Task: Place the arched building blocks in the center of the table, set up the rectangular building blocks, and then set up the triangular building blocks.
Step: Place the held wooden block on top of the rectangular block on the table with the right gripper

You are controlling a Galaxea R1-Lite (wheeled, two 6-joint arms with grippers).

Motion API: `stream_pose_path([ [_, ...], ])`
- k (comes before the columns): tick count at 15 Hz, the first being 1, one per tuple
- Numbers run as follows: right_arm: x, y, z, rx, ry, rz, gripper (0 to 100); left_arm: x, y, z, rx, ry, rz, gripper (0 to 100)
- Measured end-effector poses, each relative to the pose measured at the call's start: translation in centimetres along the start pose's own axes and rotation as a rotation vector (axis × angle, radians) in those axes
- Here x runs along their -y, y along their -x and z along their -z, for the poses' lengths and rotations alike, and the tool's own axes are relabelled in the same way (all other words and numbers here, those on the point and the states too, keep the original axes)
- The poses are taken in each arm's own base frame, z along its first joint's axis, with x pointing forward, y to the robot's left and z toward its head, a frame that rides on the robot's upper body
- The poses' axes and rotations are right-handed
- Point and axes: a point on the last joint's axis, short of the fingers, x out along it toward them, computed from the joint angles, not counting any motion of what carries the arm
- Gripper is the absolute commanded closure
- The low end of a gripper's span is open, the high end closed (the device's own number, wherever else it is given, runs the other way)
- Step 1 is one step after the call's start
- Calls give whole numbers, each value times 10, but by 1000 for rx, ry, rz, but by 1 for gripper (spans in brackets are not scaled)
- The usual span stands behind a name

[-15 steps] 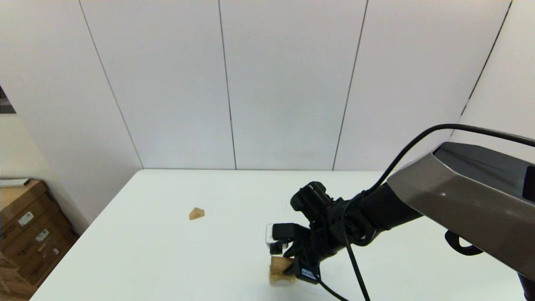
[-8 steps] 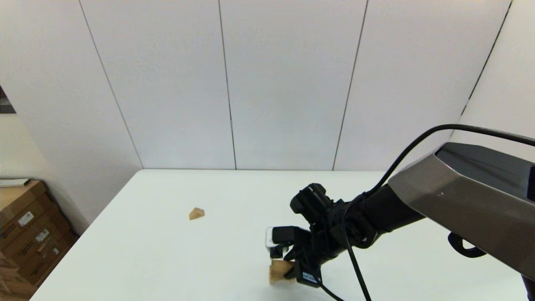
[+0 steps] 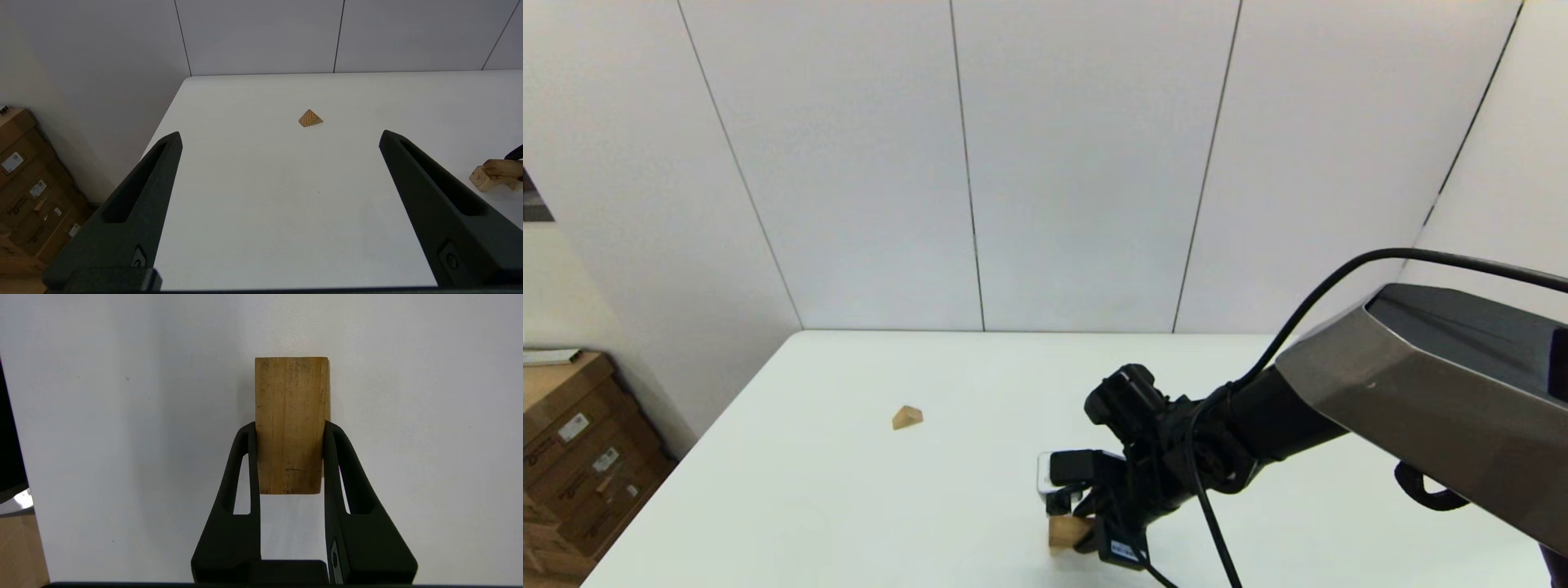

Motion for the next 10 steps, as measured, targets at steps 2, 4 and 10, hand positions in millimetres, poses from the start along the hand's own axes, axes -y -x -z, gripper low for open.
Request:
stream_pose_path([
  [2, 0, 0, 0, 0, 0, 1, 100, 0, 0, 0, 0, 0, 0, 0],
  [4, 0, -2, 0, -2, 1, 0, 100, 0, 0, 0, 0, 0, 0, 0],
  [10, 1, -2, 0, 0, -1, 3, 100, 0, 0, 0, 0, 0, 0, 0],
])
